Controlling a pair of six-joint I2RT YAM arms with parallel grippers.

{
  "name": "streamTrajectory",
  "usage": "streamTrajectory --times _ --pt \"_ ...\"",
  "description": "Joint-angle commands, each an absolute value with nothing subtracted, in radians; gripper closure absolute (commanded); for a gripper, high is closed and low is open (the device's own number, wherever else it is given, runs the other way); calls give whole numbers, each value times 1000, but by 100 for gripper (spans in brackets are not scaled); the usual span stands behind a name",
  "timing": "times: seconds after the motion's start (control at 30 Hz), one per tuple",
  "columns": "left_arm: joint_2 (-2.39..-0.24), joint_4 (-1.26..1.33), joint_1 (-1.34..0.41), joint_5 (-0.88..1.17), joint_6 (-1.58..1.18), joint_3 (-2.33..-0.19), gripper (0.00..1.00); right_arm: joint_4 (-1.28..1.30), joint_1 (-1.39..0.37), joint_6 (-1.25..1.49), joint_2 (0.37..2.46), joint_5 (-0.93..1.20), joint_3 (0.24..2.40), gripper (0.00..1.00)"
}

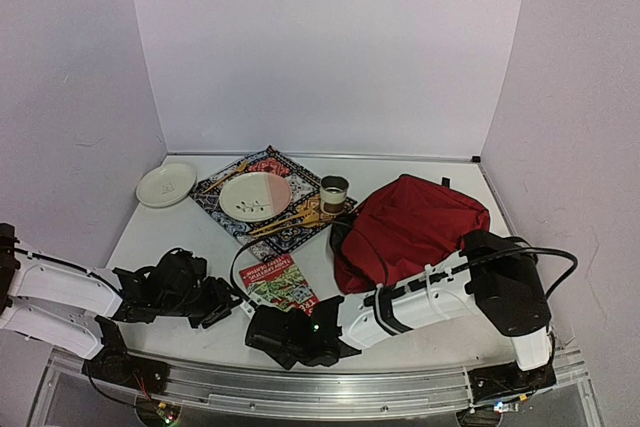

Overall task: Pack the student bag
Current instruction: Pick up the book from the center of the board.

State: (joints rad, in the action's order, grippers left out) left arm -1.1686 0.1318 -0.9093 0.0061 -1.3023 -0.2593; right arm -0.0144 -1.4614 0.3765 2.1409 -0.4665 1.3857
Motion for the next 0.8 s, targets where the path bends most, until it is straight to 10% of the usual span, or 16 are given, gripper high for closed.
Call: streamTrajectory --times 0.0,0.33,0.77 --pt "-1185 144 -905 38 -1278 -301 46 74 -1457 406 2114 -518 1383 58" --pt "-1181 149 -905 61 -1291 -329 44 46 -1457 420 2050 -539 1370 99" --pt "-1190 164 -905 38 -1342 -401 31 -90 -1457 490 1890 -556 1263 100"
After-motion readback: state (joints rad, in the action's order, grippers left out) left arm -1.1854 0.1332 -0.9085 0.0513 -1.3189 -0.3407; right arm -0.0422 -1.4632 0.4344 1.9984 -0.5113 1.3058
